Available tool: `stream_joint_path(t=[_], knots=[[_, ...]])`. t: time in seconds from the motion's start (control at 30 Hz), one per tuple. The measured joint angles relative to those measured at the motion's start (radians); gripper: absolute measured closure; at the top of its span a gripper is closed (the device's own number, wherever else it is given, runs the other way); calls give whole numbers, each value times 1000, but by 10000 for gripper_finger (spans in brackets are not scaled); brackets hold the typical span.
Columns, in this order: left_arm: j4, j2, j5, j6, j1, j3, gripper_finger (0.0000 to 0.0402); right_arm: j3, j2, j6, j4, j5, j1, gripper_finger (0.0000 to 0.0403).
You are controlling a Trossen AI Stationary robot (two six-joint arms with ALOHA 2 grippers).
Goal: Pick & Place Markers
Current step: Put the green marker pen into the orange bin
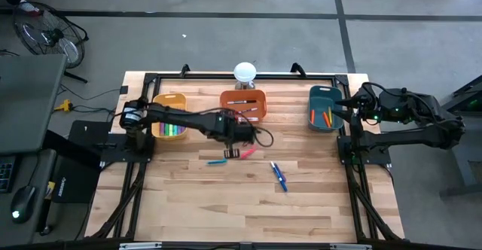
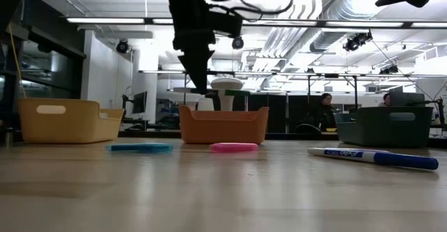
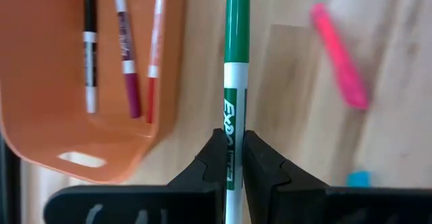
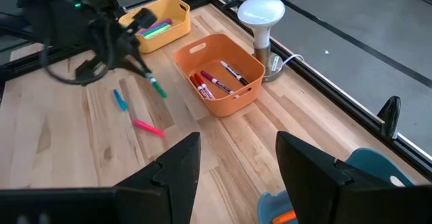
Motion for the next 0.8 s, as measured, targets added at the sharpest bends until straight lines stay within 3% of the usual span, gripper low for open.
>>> stream_joint_path(t=[0.5,0.8], knots=[[85,-1,-2,243,183,1,385,0,0,3,0,2,0,220],[186,-2,96,375,316,1,389,0,0,19,0,2,0,220]])
